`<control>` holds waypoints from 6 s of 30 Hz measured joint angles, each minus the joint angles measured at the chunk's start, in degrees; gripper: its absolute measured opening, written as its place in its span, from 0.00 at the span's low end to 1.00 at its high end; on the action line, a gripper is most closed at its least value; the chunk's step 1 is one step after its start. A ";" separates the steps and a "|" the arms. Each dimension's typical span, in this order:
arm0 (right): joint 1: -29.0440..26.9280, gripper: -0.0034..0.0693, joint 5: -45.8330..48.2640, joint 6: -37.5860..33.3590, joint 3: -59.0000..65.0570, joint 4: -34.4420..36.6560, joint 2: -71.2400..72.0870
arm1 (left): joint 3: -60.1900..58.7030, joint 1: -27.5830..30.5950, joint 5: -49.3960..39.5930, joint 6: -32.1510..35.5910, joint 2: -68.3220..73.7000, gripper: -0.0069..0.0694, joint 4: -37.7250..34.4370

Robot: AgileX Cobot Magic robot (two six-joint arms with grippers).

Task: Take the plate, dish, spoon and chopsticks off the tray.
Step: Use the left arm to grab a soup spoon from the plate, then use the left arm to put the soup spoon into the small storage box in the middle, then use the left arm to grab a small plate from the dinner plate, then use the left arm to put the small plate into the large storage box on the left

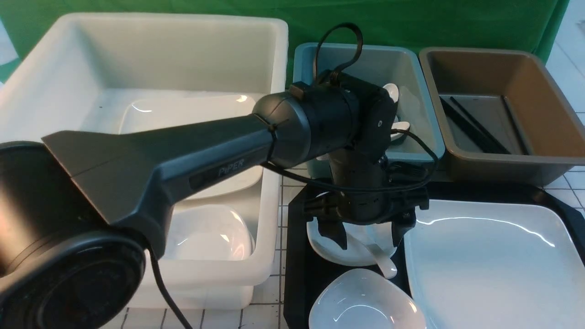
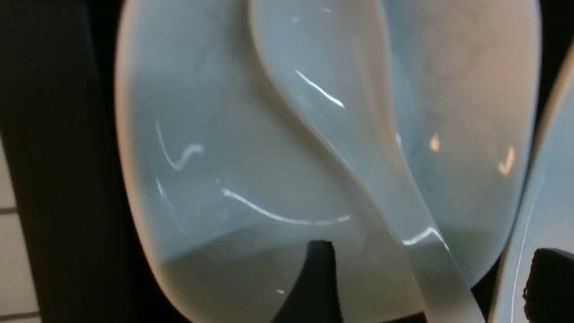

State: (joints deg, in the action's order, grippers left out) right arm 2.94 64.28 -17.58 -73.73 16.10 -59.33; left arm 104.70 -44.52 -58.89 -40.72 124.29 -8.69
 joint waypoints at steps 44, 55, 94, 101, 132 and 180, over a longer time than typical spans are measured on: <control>0.00 0.16 0.00 -2.32 0.00 0.00 0.00 | 11.96 1.42 -10.40 10.55 2.12 0.16 -0.57; 0.00 0.16 -0.11 -2.32 0.00 0.00 0.00 | 16.58 1.42 -7.64 14.12 2.25 0.16 1.97; 0.00 0.17 0.49 -2.34 0.00 0.62 0.00 | 20.14 5.16 -10.01 36.51 -3.70 0.09 -5.47; 0.00 0.17 1.52 -2.34 0.06 1.08 0.00 | 1.75 -3.27 -11.30 37.36 -8.77 0.07 1.40; 0.00 0.17 1.57 -2.53 0.10 1.72 0.00 | -3.42 -3.67 -10.97 34.23 2.01 0.78 5.20; 0.00 0.20 1.34 -3.70 0.17 2.35 0.00 | -0.45 -2.89 -10.95 36.16 -7.79 0.08 2.49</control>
State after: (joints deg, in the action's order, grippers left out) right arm 2.94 65.61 -21.27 -73.56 18.45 -59.33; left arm 104.25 -47.41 -69.84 -4.56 116.50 -6.20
